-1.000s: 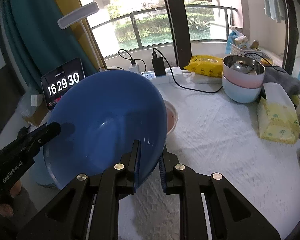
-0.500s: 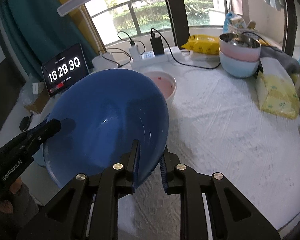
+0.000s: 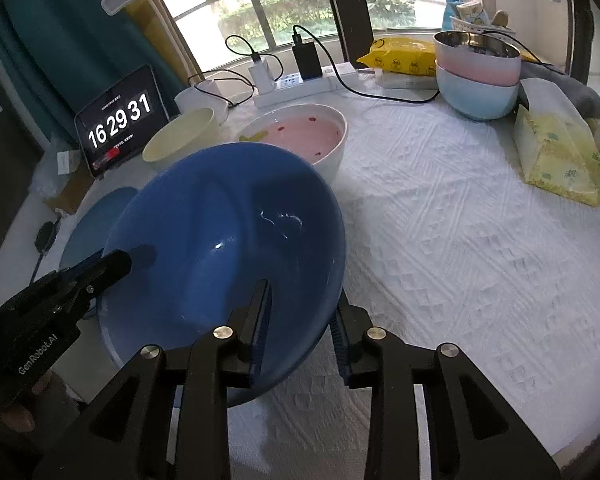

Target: Organize plates and bowls

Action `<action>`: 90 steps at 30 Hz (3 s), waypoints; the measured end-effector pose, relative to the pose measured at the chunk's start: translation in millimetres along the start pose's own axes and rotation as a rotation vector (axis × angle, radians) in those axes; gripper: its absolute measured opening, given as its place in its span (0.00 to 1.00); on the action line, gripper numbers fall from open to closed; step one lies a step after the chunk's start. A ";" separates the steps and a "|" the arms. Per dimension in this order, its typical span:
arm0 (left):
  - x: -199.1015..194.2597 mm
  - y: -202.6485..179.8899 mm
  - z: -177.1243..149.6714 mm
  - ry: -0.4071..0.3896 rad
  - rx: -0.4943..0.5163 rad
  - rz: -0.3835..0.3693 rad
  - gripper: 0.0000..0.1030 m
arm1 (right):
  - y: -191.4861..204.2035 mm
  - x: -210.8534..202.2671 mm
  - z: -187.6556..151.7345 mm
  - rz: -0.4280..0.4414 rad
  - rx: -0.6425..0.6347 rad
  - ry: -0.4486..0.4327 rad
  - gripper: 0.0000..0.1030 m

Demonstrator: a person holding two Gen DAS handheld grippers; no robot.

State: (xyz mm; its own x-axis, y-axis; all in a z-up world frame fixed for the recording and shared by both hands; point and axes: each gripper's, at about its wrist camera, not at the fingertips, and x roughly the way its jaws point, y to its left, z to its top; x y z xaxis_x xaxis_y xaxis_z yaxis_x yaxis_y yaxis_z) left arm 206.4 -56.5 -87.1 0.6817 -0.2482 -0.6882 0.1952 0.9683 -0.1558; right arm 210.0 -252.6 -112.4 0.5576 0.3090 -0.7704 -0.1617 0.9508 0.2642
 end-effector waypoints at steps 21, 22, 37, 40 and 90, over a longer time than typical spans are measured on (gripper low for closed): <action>-6.4 12.3 16.1 -0.006 0.001 0.029 0.21 | -8.9 -9.8 18.3 0.021 -0.002 -0.058 0.39; -7.6 13.6 17.9 -0.010 -0.001 0.031 0.22 | -9.4 -10.0 18.7 0.021 -0.003 -0.059 0.39; 1.5 26.9 69.7 -0.051 0.014 0.066 0.25 | -10.9 -18.6 46.4 0.013 -0.024 -0.106 0.39; 9.9 28.1 77.9 -0.027 0.007 0.059 0.27 | -9.4 -20.8 56.6 0.014 -0.033 -0.124 0.39; 142.3 6.8 124.6 0.402 -0.149 -0.147 0.32 | -49.0 89.9 115.8 0.094 0.041 0.031 0.23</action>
State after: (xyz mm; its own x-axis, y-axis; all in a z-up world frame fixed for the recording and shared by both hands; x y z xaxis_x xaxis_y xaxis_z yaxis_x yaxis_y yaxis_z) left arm 392.6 -88.7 -97.8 0.3209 -0.3811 -0.8670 0.1452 0.9244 -0.3526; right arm 362.4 -274.1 -127.5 0.5162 0.3979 -0.7584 -0.1785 0.9161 0.3590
